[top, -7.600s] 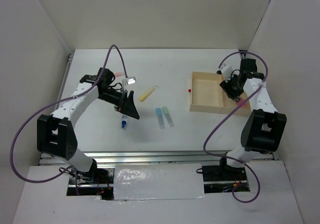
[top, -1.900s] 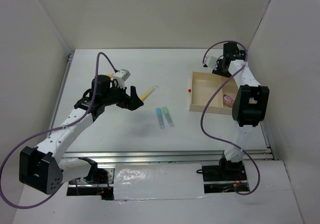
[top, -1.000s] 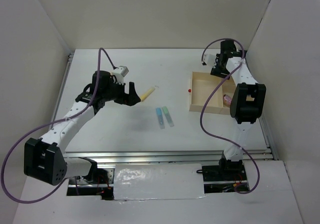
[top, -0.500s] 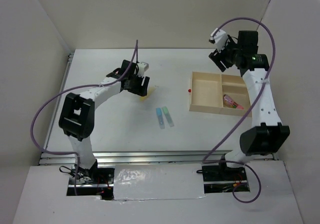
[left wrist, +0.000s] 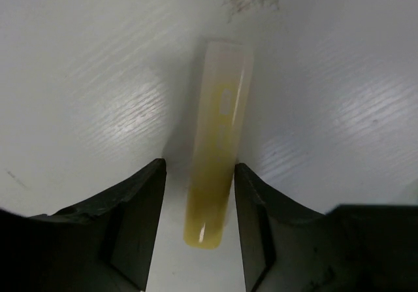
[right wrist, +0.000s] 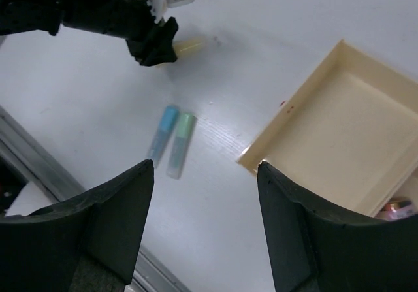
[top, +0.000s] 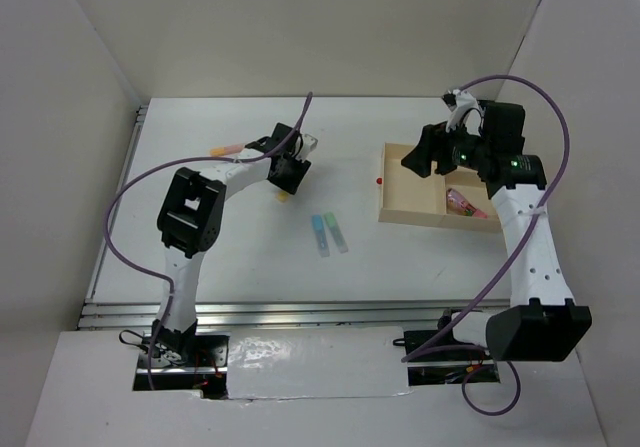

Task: Sort the stationery into containers
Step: Pick up the pen from the center of the board.

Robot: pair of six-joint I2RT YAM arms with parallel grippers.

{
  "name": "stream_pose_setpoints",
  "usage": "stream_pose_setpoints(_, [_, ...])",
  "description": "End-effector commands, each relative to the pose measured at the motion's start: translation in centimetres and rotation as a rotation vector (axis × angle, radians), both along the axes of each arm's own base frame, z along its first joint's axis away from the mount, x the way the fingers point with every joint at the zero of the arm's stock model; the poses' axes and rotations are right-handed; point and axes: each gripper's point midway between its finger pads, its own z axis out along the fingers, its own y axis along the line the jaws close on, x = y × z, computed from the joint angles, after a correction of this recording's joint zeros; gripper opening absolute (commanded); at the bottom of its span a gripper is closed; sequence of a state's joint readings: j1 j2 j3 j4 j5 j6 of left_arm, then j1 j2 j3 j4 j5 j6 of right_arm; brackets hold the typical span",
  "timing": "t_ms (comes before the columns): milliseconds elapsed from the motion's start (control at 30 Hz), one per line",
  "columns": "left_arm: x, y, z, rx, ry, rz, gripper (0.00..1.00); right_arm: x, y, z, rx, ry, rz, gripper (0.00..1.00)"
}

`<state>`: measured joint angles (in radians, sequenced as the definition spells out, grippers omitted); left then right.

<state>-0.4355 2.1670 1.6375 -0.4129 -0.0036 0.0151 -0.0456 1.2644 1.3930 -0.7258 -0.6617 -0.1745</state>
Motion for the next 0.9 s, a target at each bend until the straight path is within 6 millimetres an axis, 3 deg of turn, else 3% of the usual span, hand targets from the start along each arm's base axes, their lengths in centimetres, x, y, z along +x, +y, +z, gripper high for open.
stream_pose_setpoints(0, [0.6, 0.6, 0.6, 0.055, -0.033, -0.003, 0.57, -1.2, 2.0, 2.8, 0.16, -0.05, 0.025, 0.71])
stream_pose_setpoints(133, [-0.4, 0.7, 0.2, 0.055, -0.002, -0.017, 0.46, -1.6, 2.9, 2.5, 0.108, -0.135, 0.083, 0.7])
stream_pose_setpoints(200, [-1.2, 0.7, 0.2, 0.046, 0.027, -0.037, 0.33, -2.2, 4.3, 2.1, 0.019, -0.205, 0.166, 0.69])
stream_pose_setpoints(333, [-3.1, -0.9, 2.6, -0.106, 0.09, -0.093, 0.17, -3.1, 5.5, 2.4, -0.188, -0.409, 0.298, 0.69])
stream_pose_setpoints(367, [-4.3, -2.2, 4.7, -0.212, 0.106, -0.141, 0.16, -3.3, 5.9, 2.1, -0.229, -0.454, 0.327, 0.69])
stream_pose_setpoints(433, [-5.9, -3.3, 7.0, -0.316, 0.136, -0.186, 0.14, -4.2, 6.9, 2.6, -0.327, -0.592, 0.409, 0.69])
stream_pose_setpoints(467, [-7.3, -4.3, 9.3, -0.401, 0.143, -0.237, 0.12, -4.2, 7.0, 2.0, -0.393, -0.646, 0.443, 0.69])
stream_pose_setpoints(567, [-10.9, -5.9, 13.7, -0.587, 0.191, -0.288, 0.09, -5.3, 8.5, 2.0, -0.41, -0.707, 0.475, 0.69])
stream_pose_setpoints(600, [-12.6, -5.7, 15.1, -0.634, 0.189, -0.305, 0.09, -5.7, 9.3, 1.9, -0.379, -0.688, 0.485, 0.68])
stream_pose_setpoints(667, [-13.9, -6.6, 17.9, -0.748, 0.141, -0.361, 0.09, -6.3, 10.4, 2.5, -0.251, -0.587, 0.45, 0.68])
stream_pose_setpoints(767, [-15.8, -6.3, 21.8, -0.88, 0.02, -0.378, 0.06, -6.8, 12.4, 4.4, 0.001, -0.405, 0.377, 0.7])
stream_pose_setpoints(833, [-16.8, -5.4, 24.0, -0.968, -0.032, -0.332, 0.04, -7.0, 13.4, 6.5, 0.196, -0.309, 0.32, 0.7])
stream_pose_setpoints(867, [-16.4, -5.1, 25.9, -1.01, -0.12, -0.353, 0.03, -7.0, 14.0, 8.6, 0.266, -0.364, 0.334, 0.71])
